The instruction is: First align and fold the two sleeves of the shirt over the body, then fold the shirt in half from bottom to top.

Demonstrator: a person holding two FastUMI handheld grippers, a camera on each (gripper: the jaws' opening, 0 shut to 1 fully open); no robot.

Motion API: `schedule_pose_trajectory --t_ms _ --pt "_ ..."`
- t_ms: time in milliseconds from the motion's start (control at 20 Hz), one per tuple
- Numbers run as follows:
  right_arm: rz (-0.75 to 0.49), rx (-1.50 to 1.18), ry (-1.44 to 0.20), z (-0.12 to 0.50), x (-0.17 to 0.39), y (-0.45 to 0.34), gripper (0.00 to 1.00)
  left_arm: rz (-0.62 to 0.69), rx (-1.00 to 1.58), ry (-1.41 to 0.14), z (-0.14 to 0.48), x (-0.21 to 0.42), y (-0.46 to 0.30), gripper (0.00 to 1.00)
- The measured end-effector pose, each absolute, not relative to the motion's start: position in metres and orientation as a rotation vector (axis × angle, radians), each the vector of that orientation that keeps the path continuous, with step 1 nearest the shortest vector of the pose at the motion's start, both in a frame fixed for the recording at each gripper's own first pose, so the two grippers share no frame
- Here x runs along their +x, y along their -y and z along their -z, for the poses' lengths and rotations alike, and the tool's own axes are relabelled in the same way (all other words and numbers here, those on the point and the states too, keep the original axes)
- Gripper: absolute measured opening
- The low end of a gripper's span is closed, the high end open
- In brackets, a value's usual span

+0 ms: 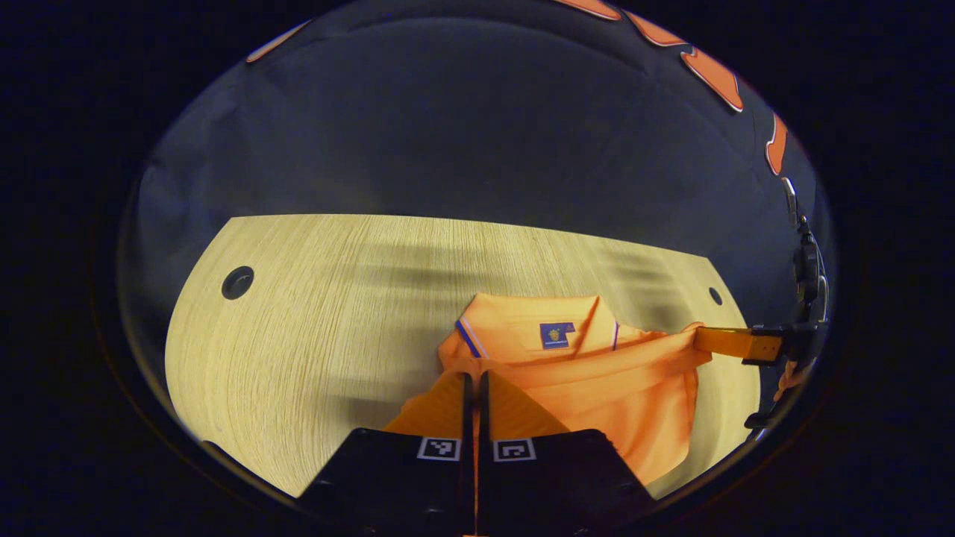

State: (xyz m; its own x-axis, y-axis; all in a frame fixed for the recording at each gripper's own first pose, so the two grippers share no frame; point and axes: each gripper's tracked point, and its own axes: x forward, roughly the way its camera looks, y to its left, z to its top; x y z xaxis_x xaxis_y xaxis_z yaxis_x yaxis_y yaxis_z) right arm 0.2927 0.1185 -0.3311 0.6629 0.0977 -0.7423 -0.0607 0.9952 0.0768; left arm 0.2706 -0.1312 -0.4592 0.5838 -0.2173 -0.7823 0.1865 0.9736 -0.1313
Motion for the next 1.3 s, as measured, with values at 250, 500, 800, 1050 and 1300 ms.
schedule_pose_trajectory --t_ms 250,500,800,1050,1300 --pt "-0.076 0.006 -0.809 0.344 0.307 -0.114 0.28 0.215 -0.023 -0.914 0.474 0.277 0.125 0.69" --pt "-0.075 -0.020 -0.779 0.338 0.311 -0.110 0.99 0.183 0.000 -0.898 0.468 0.282 0.113 0.99" --pt "-0.075 -0.008 -0.724 0.303 0.304 -0.110 0.99 0.146 0.037 -0.819 0.433 0.289 0.107 0.98" --pt "-0.067 -0.029 -0.604 0.242 0.287 -0.101 0.98 0.150 -0.012 -0.715 0.364 0.286 0.111 0.98" --pt "-0.086 -0.072 -0.495 0.173 0.242 -0.097 0.99 0.135 -0.014 -0.556 0.274 0.254 0.098 0.98"
